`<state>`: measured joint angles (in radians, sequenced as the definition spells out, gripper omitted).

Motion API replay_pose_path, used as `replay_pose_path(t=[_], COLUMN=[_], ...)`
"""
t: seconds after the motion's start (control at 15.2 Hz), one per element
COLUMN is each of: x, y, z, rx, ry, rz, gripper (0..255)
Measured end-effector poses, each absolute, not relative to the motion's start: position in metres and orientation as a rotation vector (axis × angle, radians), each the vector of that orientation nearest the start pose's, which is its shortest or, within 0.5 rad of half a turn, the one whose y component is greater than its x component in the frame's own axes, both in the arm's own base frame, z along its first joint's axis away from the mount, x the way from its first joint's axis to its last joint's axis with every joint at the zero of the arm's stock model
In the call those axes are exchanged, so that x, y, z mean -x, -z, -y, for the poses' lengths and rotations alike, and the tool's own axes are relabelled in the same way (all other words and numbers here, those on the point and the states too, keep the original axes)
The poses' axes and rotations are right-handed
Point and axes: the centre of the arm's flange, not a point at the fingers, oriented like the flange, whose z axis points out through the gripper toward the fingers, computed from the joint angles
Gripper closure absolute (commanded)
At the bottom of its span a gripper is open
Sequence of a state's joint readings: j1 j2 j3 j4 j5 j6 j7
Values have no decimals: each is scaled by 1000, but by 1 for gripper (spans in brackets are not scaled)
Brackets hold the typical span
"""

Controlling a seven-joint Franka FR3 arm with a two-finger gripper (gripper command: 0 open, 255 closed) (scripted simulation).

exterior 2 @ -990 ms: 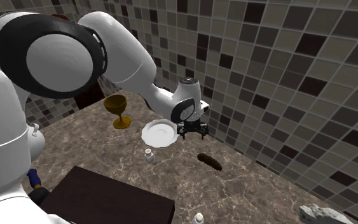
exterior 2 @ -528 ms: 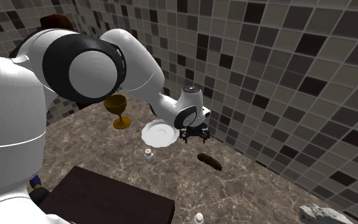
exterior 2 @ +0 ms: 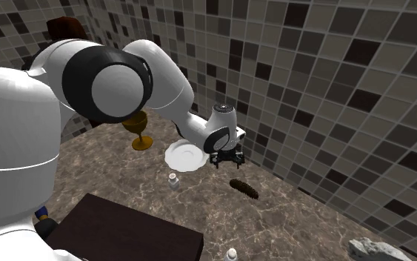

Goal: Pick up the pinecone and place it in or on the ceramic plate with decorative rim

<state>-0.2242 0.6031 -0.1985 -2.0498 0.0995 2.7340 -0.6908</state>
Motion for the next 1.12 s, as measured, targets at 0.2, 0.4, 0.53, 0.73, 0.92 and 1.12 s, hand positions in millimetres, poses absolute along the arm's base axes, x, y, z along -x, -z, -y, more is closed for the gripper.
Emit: replay_pose_path(t=[0.2, 0.4, 0.53, 0.73, 0.92, 1.12], x=[-545, -545, -545, -545, -535, -520], y=[-154, -154, -154, -154, -147, -124], z=[249, 249, 249, 249, 259, 293], rx=[3229, 3229, 3229, 3229, 3197, 3064], ry=[76, 76, 76, 76, 83, 95], rz=[353, 353, 353, 353, 538, 1010], gripper=[255, 255, 255, 0, 0, 0])
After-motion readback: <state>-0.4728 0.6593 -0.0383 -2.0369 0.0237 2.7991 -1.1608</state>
